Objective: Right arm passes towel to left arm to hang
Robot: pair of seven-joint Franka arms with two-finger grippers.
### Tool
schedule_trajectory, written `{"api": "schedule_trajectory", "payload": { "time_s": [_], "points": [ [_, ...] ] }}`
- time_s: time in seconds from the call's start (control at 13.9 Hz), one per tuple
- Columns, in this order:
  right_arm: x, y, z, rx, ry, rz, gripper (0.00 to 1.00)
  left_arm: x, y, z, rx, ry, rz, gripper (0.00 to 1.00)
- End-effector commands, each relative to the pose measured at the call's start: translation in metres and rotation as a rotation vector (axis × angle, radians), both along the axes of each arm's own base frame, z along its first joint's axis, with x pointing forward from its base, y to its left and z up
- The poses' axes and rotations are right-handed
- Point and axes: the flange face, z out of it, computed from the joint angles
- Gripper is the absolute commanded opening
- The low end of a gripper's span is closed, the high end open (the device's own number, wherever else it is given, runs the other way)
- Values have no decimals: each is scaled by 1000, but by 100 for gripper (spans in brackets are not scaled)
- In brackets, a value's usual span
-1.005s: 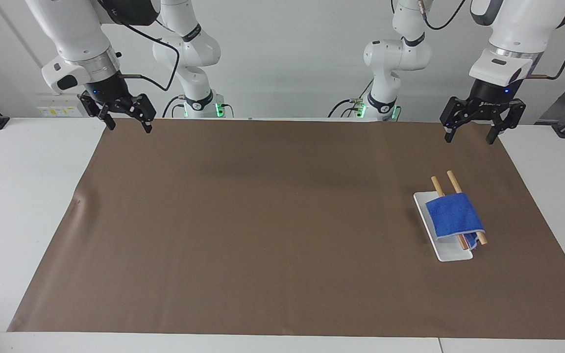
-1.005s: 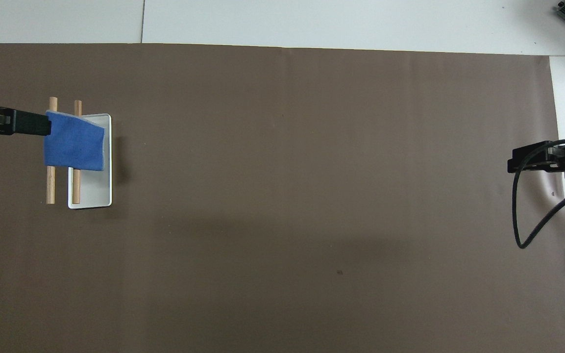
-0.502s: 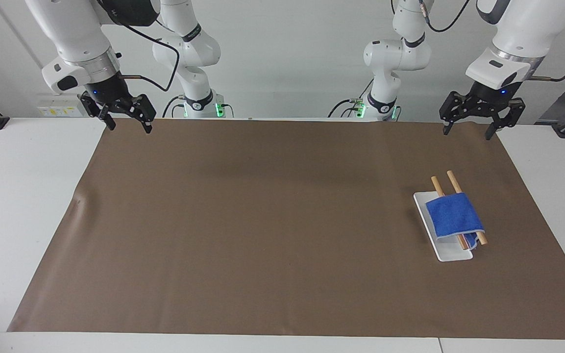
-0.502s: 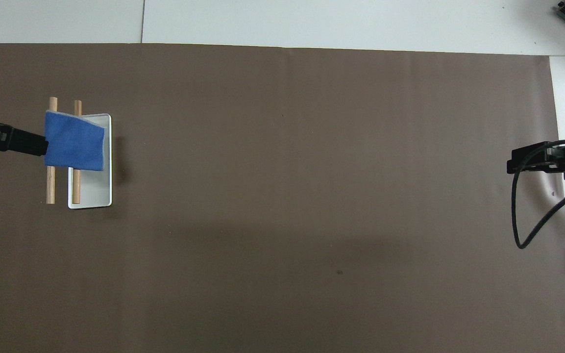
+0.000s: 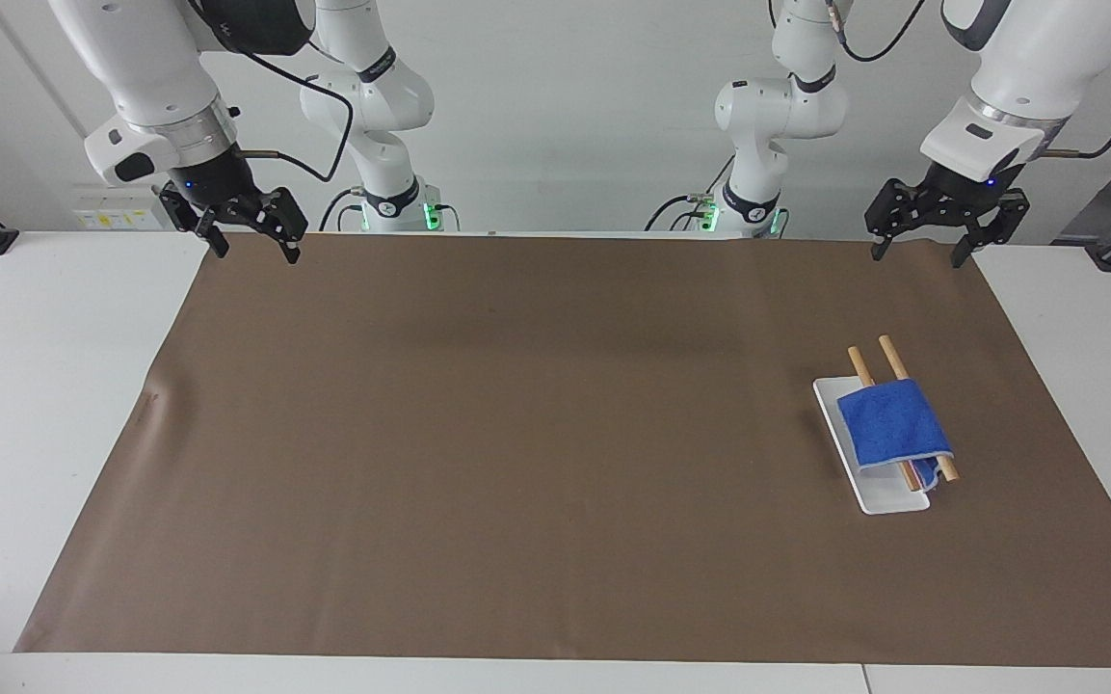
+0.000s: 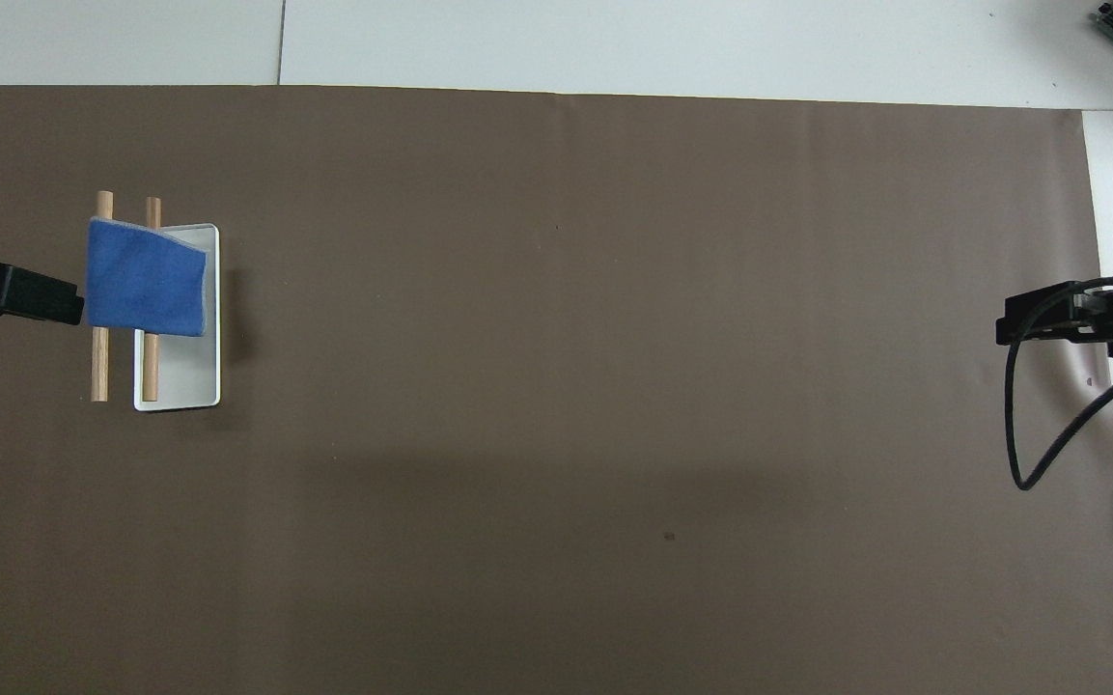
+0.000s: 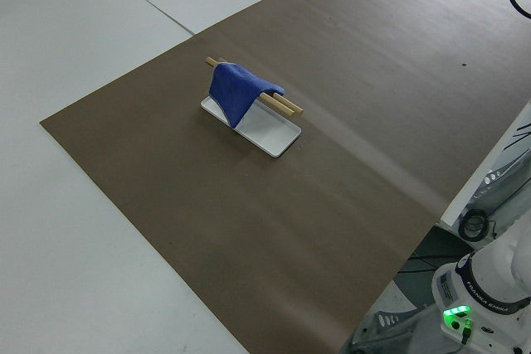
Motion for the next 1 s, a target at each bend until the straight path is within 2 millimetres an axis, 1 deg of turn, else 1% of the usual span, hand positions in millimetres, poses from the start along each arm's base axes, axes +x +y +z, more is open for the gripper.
{"api": "schedule_trajectory", "payload": {
  "time_s": [0.0, 0.43, 0.57, 0.65, 0.72, 0.93],
  "points": [
    [-6, -4, -1, -12, 7, -15, 100, -8, 12, 2, -34, 9, 44, 100],
    [-8, -9, -3, -11, 11, -23, 100, -9, 9, 2, -30, 16, 35, 100],
    [-9, -9, -3, -11, 11, -24, 100, -12, 11, 4, -28, 22, 28, 100],
    [-9, -8, -3, -11, 11, -23, 100, -16, 12, 8, -28, 20, 30, 100],
    [-9, -9, -3, -11, 11, -24, 100, -17, 12, 7, -28, 24, 31, 100],
    [-9, -9, -2, -11, 8, -23, 100, -20, 6, 7, -22, 28, 21, 100]
  ]
}}
